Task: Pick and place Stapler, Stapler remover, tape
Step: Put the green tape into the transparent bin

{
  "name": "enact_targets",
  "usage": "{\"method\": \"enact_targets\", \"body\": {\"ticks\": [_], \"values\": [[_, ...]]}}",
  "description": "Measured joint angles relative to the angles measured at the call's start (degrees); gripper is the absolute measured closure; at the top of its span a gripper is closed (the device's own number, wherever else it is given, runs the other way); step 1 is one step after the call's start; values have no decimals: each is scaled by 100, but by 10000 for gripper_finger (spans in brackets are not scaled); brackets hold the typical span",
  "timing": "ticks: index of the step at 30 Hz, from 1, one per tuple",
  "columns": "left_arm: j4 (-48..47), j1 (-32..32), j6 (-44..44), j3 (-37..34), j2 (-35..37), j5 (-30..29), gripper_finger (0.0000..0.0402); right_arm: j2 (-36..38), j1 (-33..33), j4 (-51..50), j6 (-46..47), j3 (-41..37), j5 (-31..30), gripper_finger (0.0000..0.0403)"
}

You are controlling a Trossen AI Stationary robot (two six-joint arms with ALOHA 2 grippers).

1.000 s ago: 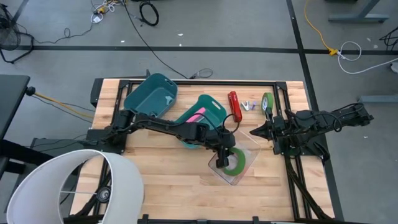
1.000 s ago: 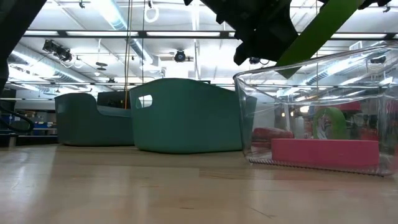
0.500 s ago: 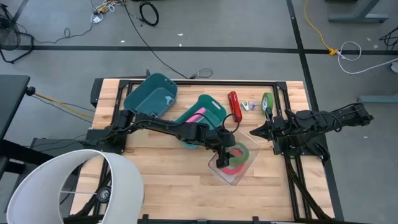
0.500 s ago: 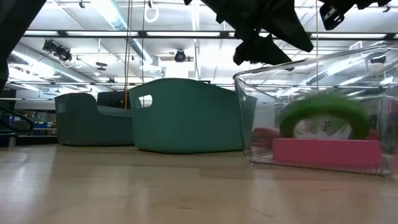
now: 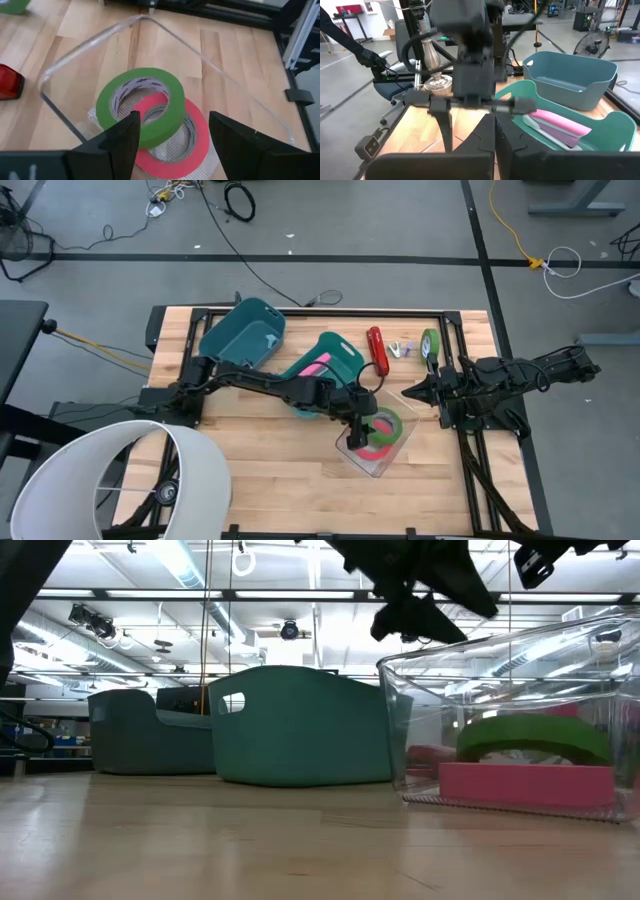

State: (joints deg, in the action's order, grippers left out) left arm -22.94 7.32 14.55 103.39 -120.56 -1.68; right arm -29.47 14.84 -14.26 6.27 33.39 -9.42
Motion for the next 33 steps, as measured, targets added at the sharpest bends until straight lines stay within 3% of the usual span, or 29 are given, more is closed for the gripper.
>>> {"method": "enact_targets", "body": {"ticks": [19,33], "values": [[-674,-396,12,20,832,-19,172,0,-1,-181,78,-2,-7,401],[-833,-351,-73,-67,1011,-134,325,-4,1,-289,81,-2,-12,401]]}}
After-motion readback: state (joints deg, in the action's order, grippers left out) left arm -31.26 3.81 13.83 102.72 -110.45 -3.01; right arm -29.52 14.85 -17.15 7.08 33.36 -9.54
